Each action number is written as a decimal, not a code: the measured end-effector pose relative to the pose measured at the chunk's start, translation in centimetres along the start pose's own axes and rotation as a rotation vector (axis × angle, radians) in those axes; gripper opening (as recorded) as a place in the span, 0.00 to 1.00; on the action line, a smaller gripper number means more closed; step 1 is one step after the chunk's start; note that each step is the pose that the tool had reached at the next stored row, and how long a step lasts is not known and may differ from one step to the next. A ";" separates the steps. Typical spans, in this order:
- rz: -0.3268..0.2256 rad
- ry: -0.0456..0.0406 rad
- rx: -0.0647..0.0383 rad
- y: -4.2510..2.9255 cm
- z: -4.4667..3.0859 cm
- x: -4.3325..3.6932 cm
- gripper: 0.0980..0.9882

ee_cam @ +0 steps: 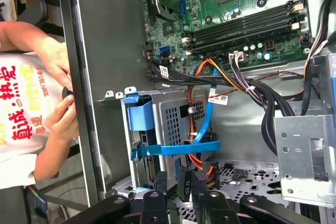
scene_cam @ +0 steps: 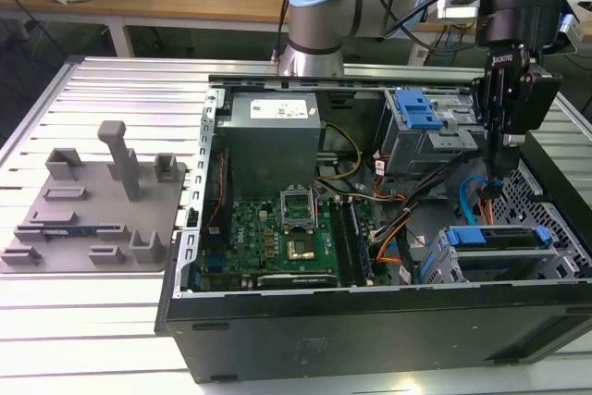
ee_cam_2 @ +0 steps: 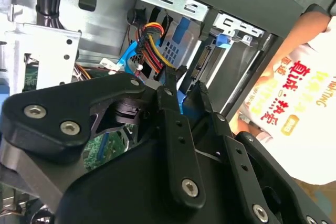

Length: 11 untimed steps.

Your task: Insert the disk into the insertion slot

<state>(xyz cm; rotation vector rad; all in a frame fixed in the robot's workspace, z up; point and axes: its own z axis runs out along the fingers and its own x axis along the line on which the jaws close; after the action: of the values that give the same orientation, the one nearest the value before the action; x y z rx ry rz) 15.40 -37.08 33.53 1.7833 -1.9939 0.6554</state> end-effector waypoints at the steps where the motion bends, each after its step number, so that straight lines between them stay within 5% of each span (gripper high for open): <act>1: 0.000 0.0004 0.000 0.02 0.16 -0.11 0.25; 11: 0.000 0.0083 0.001 0.08 0.12 -0.64 0.25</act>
<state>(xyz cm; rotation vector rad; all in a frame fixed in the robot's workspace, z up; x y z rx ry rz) 15.40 -36.62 33.06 1.7784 -1.9884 0.6629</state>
